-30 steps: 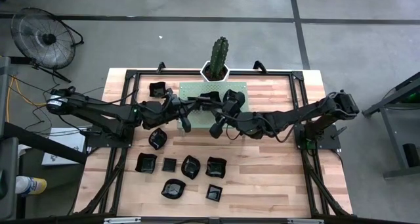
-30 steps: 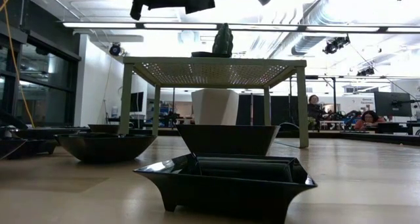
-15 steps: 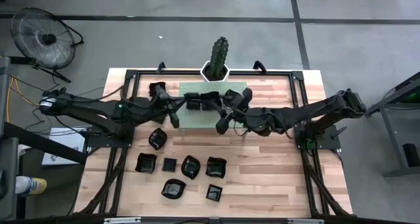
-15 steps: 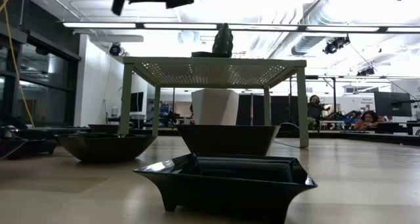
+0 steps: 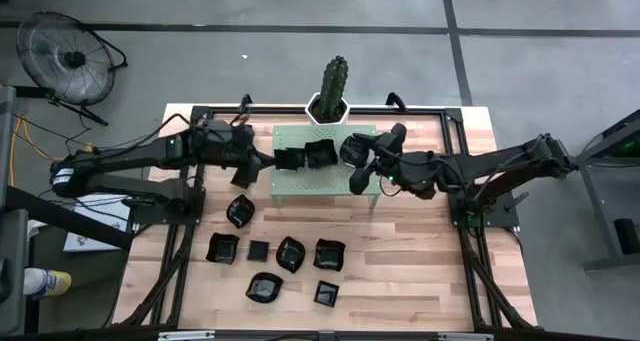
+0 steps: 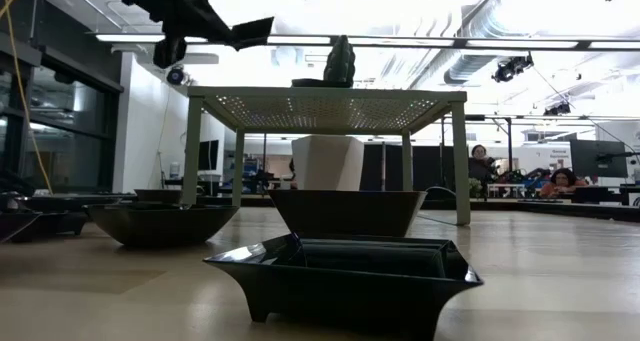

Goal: Pick & Place Mini shaped plates
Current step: Stack the square plate on top of the square plate on the shelf

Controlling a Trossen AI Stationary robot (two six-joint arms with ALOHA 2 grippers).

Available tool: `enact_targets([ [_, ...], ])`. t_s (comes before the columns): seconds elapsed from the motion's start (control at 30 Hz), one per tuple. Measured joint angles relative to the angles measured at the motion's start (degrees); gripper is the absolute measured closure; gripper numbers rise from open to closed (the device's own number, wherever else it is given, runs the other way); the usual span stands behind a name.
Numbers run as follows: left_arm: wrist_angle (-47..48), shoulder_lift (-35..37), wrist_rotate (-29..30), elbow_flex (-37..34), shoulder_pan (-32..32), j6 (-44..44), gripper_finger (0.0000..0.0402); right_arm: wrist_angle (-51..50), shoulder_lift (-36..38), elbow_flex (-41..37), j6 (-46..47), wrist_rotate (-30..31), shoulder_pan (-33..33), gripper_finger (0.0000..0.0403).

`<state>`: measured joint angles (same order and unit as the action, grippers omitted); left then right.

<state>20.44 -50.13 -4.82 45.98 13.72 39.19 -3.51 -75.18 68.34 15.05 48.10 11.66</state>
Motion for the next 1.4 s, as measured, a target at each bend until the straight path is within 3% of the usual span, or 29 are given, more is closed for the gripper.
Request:
enact_targets([
  [0.43, 5.35, -3.44, -26.26, 0.04, 18.21, 4.12, 0.0401, -3.89, -0.02, 0.00, 2.96, -2.20, 0.70, 0.0213],
  [0.57, 5.45, -6.18, -30.19, 0.04, 19.84, 5.68, 0.0401, -4.65, -0.02, 0.00, 2.95, -2.10, 1.27, 0.0214],
  [0.97, 2.13, -10.46, -28.19, 0.90, 19.66, 10.48, 0.0401, -7.43, -0.02, 0.00, 3.07, -2.09, 2.27, 0.0213],
  [1.4, 2.73, -16.05, -25.47, 5.93, 19.65, 9.20, 0.0401, -11.06, -0.04, 0.00, 5.98, -2.21, 2.27, 0.0213],
])
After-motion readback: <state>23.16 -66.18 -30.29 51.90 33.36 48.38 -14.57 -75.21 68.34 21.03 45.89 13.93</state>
